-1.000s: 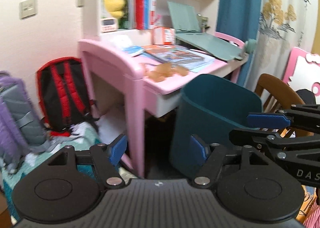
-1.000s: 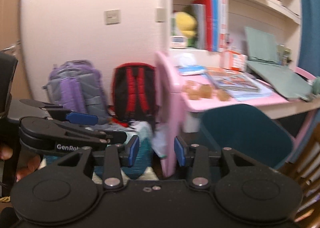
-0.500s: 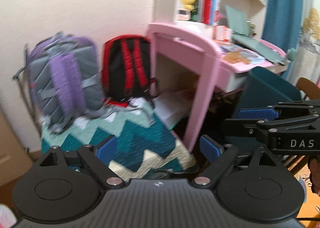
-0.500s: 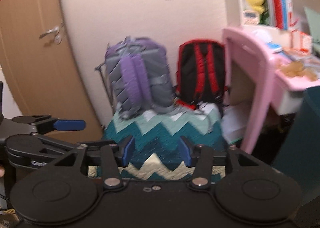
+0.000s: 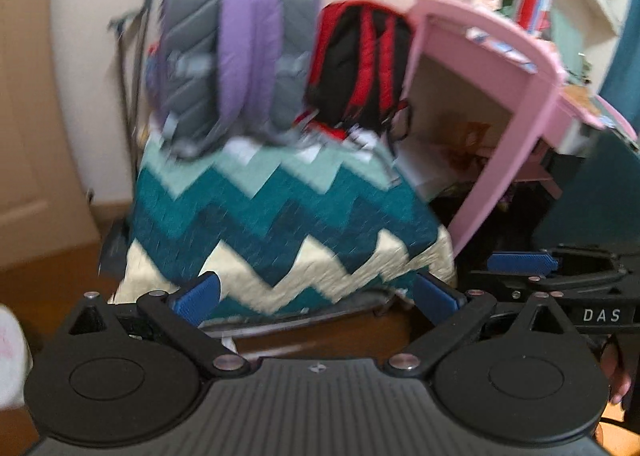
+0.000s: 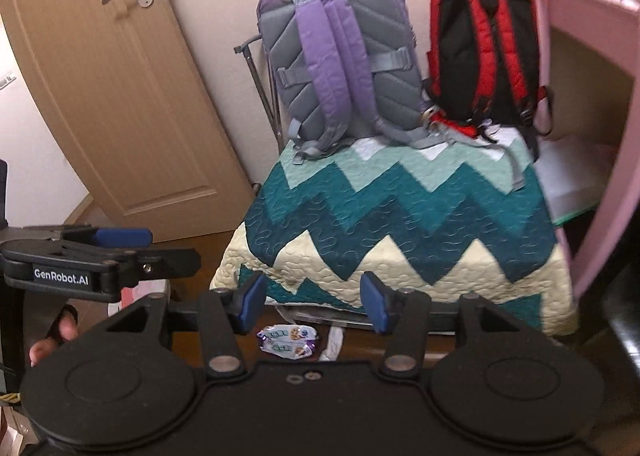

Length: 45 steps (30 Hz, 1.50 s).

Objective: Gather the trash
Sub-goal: 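Move both tools back toward the trash under the bed, then grasp the clear plastic tray with the left gripper while the right grasps the tote handle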

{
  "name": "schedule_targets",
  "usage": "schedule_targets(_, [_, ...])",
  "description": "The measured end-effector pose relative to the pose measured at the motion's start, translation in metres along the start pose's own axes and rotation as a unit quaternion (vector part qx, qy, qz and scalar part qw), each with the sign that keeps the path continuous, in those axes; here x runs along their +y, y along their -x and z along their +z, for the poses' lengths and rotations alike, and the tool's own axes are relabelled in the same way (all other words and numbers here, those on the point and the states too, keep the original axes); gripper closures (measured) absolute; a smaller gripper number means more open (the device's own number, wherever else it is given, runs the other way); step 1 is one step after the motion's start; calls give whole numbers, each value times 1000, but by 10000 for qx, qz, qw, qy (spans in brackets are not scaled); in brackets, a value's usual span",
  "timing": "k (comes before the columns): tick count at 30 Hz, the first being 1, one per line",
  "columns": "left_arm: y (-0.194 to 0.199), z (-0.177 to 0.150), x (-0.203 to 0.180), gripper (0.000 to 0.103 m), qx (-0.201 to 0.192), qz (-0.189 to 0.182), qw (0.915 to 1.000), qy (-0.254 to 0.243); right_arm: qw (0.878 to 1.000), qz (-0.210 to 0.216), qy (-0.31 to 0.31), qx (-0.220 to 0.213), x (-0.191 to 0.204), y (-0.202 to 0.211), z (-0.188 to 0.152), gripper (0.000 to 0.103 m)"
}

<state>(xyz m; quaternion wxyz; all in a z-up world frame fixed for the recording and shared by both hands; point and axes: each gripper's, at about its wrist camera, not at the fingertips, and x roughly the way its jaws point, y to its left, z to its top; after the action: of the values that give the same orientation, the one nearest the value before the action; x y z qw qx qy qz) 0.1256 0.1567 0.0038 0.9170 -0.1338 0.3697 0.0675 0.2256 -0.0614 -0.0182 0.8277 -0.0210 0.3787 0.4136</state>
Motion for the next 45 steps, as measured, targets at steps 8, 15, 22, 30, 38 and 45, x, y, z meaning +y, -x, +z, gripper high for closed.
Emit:
schedule_targets(8, [-66, -36, 57, 0, 237, 62, 9989, 409, 9972, 92, -144, 731, -21, -88, -31, 51])
schedule_targets(15, [-136, -62, 95, 0, 621, 250, 9965, 492, 9860, -637, -248, 1521, -60, -162, -83, 51])
schedule_targets(22, [-212, -93, 138, 0, 1344, 656, 9887, 124, 9703, -654, -231, 2315, -84, -228, -140, 53])
schedule_targets(30, [-286, -145, 162, 1, 2243, 392, 9699, -861, 9304, -162, 672, 3598, -59, -289, -213, 54])
schedule_targets(38, [-342, -221, 173, 1, 3111, 183, 9386, -1479, 8992, 106, 1418, 4138, -52, -342, -274, 54])
schedule_targets(45, [-375, -273, 173, 5, 3400, -117, 9138, -2219, 8853, 205, 1640, 4346, -55, -379, -295, 54])
